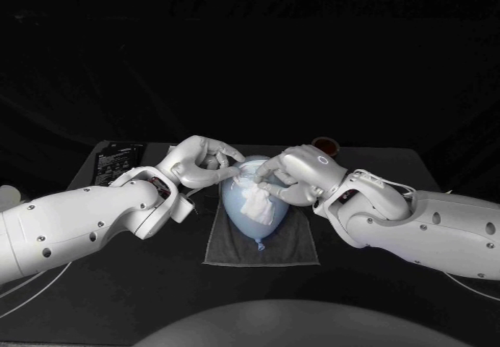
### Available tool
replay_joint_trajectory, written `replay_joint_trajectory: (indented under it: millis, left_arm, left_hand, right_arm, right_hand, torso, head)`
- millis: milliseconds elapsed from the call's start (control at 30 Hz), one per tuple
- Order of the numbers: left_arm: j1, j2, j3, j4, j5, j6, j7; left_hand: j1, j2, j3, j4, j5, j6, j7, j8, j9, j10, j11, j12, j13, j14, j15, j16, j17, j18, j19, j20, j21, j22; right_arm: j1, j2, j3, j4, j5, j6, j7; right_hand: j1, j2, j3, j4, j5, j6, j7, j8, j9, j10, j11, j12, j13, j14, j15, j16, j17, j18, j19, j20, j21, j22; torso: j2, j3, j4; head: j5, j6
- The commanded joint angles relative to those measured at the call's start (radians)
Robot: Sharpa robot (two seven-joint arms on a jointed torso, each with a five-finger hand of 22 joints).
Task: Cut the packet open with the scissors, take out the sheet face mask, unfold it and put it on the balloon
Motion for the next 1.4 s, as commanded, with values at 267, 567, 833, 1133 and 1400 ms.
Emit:
replay_joint_trajectory:
  millis: [267, 567, 833, 1133, 1400]
  left_arm:
    - [0.000, 0.014, 0.001, -0.008, -0.069, 0.011, -0.029]
    - [0.000, 0.014, 0.001, -0.006, -0.084, 0.032, -0.023]
    - [0.000, 0.015, 0.001, -0.011, -0.094, 0.040, -0.028]
    - [0.000, 0.023, 0.001, -0.022, -0.102, 0.042, -0.037]
    - [-0.001, 0.027, 0.001, -0.034, -0.124, 0.043, -0.072]
  left_hand:
    - [0.000, 0.003, -0.010, -0.007, -0.001, 0.025, -0.007, 0.014, 0.005, 0.032, -0.007, 0.066, 0.082, 0.012, -0.004, 0.010, 0.015, 0.000, 0.013, -0.004, 0.010, 0.009]
    - [0.001, 0.004, -0.012, -0.011, -0.001, 0.037, -0.011, 0.019, 0.007, 0.044, -0.011, 0.097, 0.121, 0.013, -0.007, 0.011, 0.020, 0.000, 0.014, -0.005, 0.012, 0.012]
    - [0.002, 0.003, -0.012, -0.014, -0.001, 0.033, -0.012, 0.015, 0.005, 0.043, -0.012, 0.105, 0.129, 0.012, -0.008, 0.012, 0.021, -0.001, 0.013, -0.006, 0.013, 0.012]
    - [0.002, 0.003, -0.010, -0.018, -0.001, 0.013, -0.005, -0.002, -0.004, 0.033, -0.007, 0.114, 0.136, 0.012, -0.005, 0.013, 0.024, -0.001, 0.011, -0.007, 0.015, 0.014]
    - [0.001, 0.001, -0.009, -0.023, -0.001, -0.011, 0.003, -0.022, -0.015, 0.043, 0.001, 0.135, 0.164, 0.016, 0.001, 0.017, 0.037, -0.003, 0.017, -0.005, 0.022, 0.023]
  right_arm:
    - [0.000, 0.001, 0.001, 0.001, -0.007, -0.004, -0.003]
    - [0.000, 0.001, 0.001, -0.002, -0.006, -0.001, -0.004]
    - [0.000, 0.000, 0.001, -0.001, -0.006, 0.000, -0.004]
    - [0.000, 0.001, 0.001, 0.000, -0.006, -0.001, -0.004]
    - [0.001, 0.001, 0.002, 0.002, -0.006, -0.001, -0.004]
  right_hand:
    - [0.000, 0.005, 0.006, 0.002, 0.001, 0.005, 0.000, 0.004, 0.001, 0.104, -0.005, 0.005, 0.263, 0.106, -0.006, 0.005, 0.263, -0.011, 0.002, -0.006, 0.001, 0.147]
    - [0.000, 0.005, 0.006, 0.002, 0.001, 0.005, 0.000, 0.004, 0.001, 0.104, -0.005, 0.005, 0.263, 0.106, -0.006, 0.005, 0.263, -0.011, 0.002, -0.006, 0.001, 0.147]
    - [0.000, 0.005, 0.006, 0.002, 0.001, 0.005, 0.000, 0.004, 0.001, 0.104, -0.005, 0.005, 0.263, 0.106, -0.006, 0.005, 0.263, -0.011, 0.002, -0.006, 0.001, 0.147]
    - [0.000, 0.005, 0.006, 0.002, 0.001, 0.005, 0.000, 0.004, 0.001, 0.104, -0.005, 0.005, 0.263, 0.106, -0.006, 0.005, 0.263, -0.011, 0.002, -0.006, 0.001, 0.147]
    - [-0.001, 0.005, 0.010, 0.001, 0.001, 0.004, 0.000, 0.007, 0.003, 0.104, -0.005, 0.005, 0.263, 0.106, -0.006, 0.005, 0.263, -0.011, 0.002, -0.007, 0.002, 0.148]
  torso:
    - [-0.001, -0.0011, 0.0015]
    - [0.000, -0.0015, 0.0015]
    - [0.000, -0.0014, 0.0011]
    - [0.000, -0.0010, 0.0010]
    - [0.000, -0.0010, 0.0011]
  head:
    - [-0.004, -0.003]
    - [-0.006, -0.004]
    - [-0.007, -0.004]
    - [-0.008, -0.005]
    - [-0.010, -0.005]
